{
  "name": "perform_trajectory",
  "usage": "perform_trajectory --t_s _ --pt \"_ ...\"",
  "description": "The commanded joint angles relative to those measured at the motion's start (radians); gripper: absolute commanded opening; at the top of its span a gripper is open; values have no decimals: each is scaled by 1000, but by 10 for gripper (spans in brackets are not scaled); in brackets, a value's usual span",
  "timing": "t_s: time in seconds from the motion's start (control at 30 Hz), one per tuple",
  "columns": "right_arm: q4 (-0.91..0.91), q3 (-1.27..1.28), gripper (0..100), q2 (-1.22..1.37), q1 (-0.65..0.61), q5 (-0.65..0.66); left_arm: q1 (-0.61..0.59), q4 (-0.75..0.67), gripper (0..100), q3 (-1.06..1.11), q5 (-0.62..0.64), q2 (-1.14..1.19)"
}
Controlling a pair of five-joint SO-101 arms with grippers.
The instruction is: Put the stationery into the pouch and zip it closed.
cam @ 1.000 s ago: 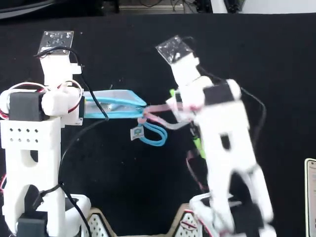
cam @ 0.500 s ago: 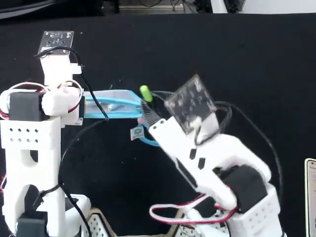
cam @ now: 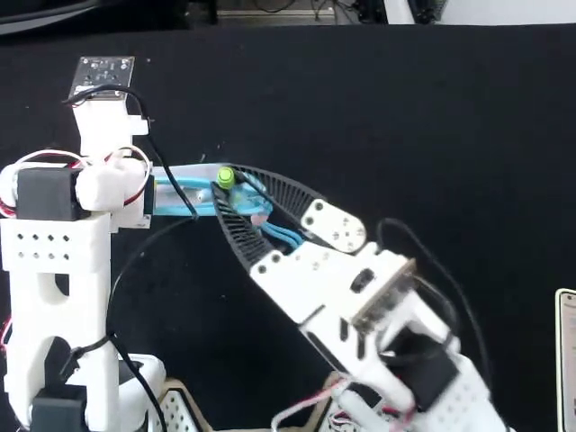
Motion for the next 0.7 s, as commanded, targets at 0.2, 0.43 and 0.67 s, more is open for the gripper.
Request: perform_trajectory --t_s 0.2,0.43,0.67 --pt "-436 294 11 -5 2 5 10 6 30 -15 -12 -12" --pt "-474 361 11 -5 92 97 10 6 30 -18 -12 -12" --pt "-376 409 18 -5 98 170 10 6 30 -16 -12 -12"
